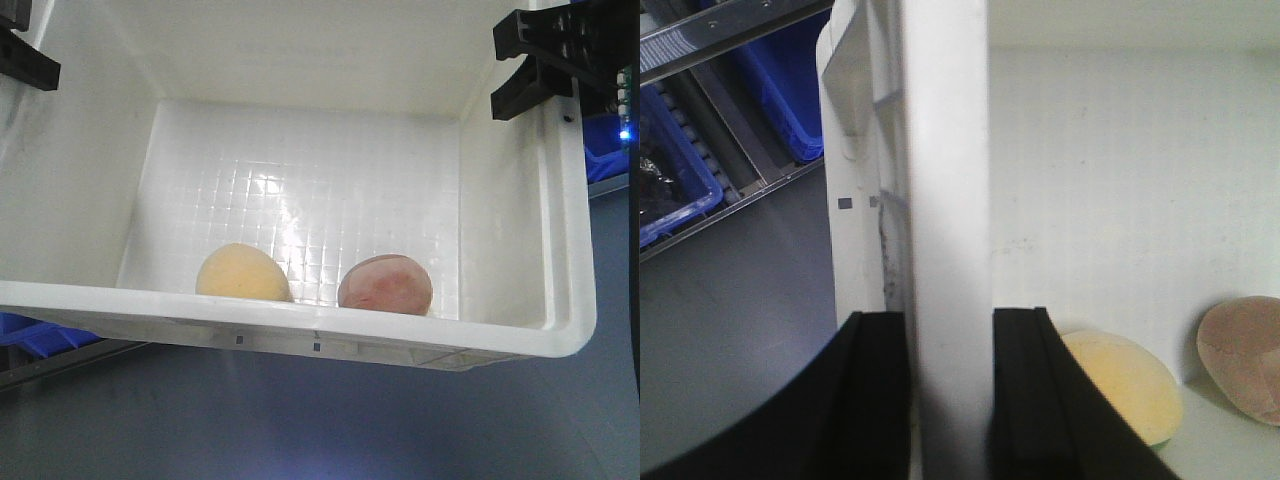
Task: Place moving items into box and shelve
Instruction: 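Hold the tote above the row of blue bins while the base aligns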
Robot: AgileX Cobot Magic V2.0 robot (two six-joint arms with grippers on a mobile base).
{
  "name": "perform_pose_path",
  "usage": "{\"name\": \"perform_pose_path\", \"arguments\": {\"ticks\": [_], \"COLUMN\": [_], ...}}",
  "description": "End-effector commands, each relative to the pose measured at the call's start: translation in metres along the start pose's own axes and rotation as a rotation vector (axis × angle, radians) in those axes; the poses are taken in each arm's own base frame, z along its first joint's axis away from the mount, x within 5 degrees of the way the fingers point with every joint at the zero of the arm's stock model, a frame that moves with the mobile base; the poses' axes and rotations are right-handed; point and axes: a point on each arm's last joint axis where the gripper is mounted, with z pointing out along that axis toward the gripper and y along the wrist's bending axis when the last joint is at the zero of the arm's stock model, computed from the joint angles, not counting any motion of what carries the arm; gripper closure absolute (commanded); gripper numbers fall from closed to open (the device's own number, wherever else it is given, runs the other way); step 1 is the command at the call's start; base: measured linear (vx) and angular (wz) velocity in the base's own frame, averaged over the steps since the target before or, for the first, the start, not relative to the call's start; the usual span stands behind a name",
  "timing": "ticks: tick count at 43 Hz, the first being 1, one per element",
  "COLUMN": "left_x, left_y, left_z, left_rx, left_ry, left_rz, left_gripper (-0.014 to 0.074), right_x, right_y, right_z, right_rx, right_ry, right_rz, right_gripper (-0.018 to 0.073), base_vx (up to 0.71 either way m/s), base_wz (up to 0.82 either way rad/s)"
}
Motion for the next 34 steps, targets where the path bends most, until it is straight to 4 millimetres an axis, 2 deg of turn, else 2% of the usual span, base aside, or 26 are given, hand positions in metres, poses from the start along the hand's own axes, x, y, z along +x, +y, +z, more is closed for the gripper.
{"name": "perform_pose_path", "arguments": {"ticks": [1,34], "left_x": [-0.0069,-0.0069], "left_y": [-0.0237,-0.0237], "left_z": [-0.0263,-0.0263], "left_rx": [0.136,0.136], "left_ry": [-0.159,-0.159], "left_rz": [0.0,0.0], "left_gripper": [0.0596,0.0596], "right_x": [-0.0033,-0.0033], "right_y": [0.0194,0.0194], "right_z": [-0.0284,-0.0284], "right_rx": [-0.156,-0.156], "right_ry": [-0.128,-0.128], "right_rz": [-0.015,-0.015], "right_gripper": [0.0559,0.0559], "base_vx": [-0.01,0.02], "base_wz": [0.24,0.35]}}
